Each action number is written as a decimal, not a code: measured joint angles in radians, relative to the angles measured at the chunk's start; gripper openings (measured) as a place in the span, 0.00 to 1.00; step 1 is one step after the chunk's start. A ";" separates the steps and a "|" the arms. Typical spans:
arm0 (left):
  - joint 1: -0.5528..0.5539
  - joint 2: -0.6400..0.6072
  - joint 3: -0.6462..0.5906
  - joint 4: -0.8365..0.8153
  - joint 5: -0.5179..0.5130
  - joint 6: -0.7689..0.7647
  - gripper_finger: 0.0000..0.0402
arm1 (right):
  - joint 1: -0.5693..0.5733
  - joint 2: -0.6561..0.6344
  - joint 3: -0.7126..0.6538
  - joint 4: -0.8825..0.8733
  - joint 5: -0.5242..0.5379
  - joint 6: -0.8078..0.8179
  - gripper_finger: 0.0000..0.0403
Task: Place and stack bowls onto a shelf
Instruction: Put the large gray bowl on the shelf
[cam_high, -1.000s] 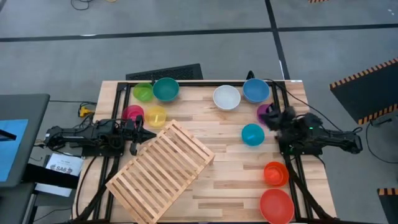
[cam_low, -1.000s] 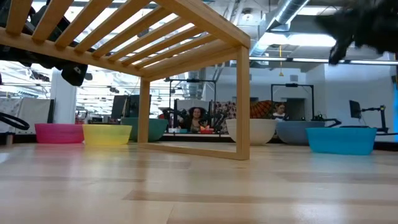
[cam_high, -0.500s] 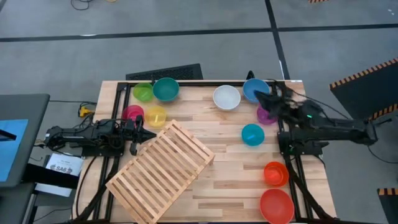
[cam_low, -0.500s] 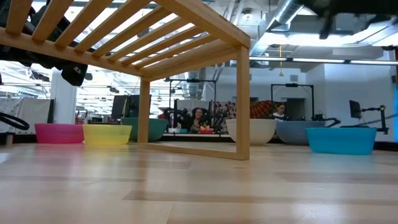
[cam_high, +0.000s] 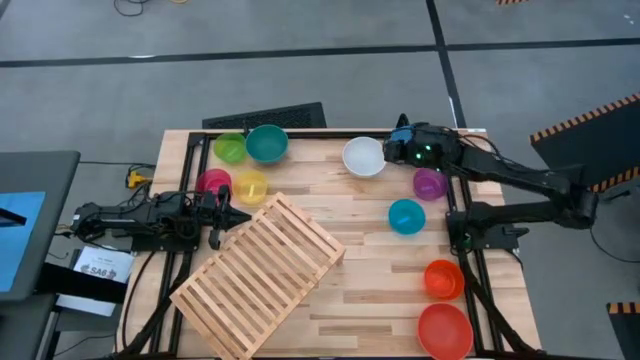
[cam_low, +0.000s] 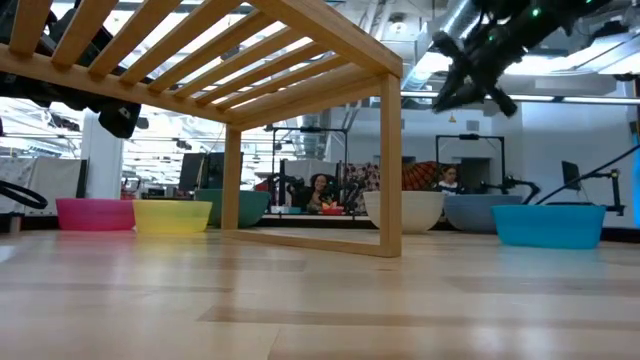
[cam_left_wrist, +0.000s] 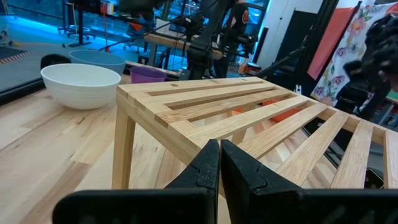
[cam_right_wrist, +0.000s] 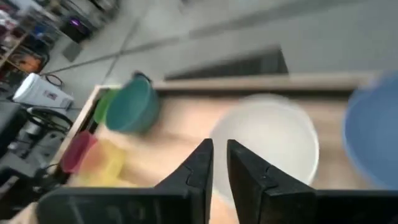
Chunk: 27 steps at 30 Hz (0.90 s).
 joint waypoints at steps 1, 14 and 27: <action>0.000 0.000 0.000 0.000 0.000 0.000 0.00 | -0.017 0.020 0.000 -0.024 -0.034 0.034 0.23; 0.000 0.000 0.000 0.000 -0.001 0.000 0.00 | -0.119 0.328 -0.001 -0.074 -0.146 0.208 0.59; 0.000 0.000 0.000 0.000 -0.002 0.000 0.00 | -0.141 0.500 -0.001 -0.013 -0.132 0.212 0.35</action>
